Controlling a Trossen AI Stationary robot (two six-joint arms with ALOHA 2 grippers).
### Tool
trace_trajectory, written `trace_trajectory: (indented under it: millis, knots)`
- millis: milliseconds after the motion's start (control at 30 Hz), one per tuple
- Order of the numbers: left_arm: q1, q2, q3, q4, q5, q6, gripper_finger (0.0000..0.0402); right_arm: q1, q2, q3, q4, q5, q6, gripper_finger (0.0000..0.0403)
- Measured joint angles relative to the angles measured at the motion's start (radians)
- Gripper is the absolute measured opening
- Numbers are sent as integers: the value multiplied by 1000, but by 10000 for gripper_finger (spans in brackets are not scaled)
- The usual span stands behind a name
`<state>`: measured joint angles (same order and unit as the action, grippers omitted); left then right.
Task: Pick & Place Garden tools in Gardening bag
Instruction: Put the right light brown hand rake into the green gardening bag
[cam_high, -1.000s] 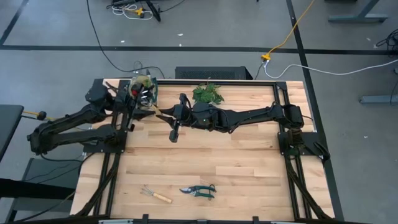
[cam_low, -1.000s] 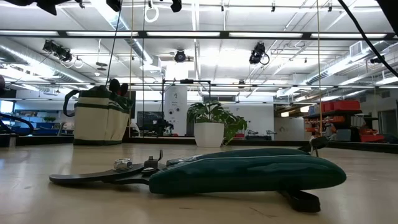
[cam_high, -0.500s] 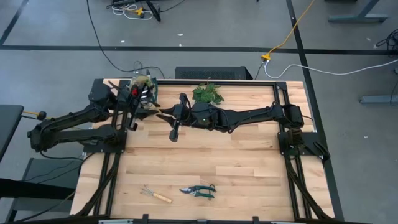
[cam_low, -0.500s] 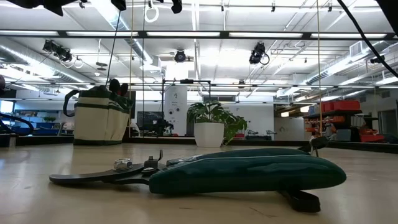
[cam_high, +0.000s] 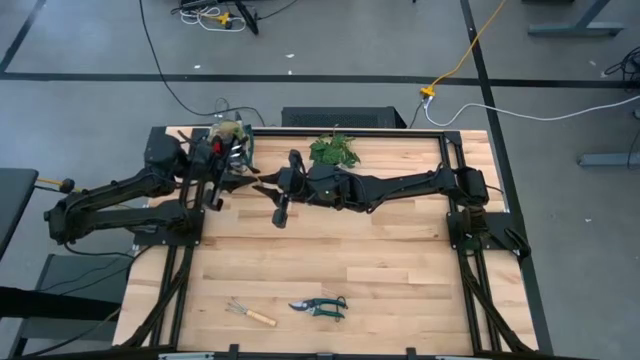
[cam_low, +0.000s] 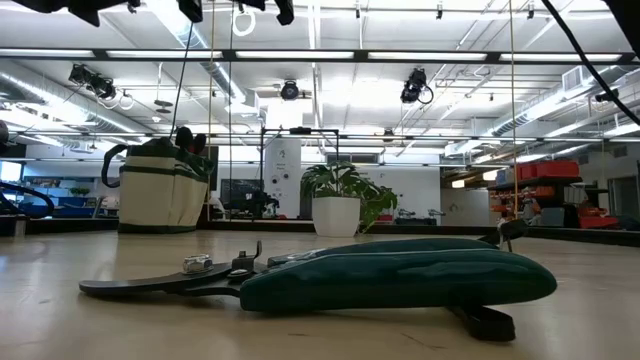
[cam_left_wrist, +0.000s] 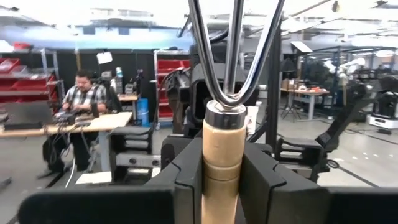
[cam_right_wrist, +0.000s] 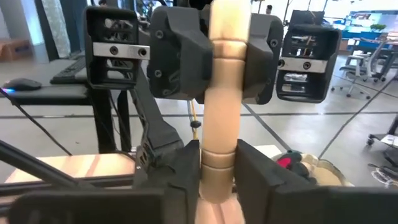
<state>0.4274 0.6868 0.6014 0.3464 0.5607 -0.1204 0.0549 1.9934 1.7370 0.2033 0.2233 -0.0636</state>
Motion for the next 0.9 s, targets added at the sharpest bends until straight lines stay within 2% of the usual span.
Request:
trace_trajectory:
  millis: [167,333,567,900]
  knots:
    - [1,-2,0,-10,-33,0,73,-1,0,0,-17,33,-2,141]
    - [2,-30,0,-80,-107,56,73,-1,0,0,-87,86,-5,166]
    - [8,-108,0,-227,-298,150,73,-2,0,0,-149,109,3,171]
    - [71,-217,0,-433,-587,222,73,-1,0,0,-176,109,6,152]
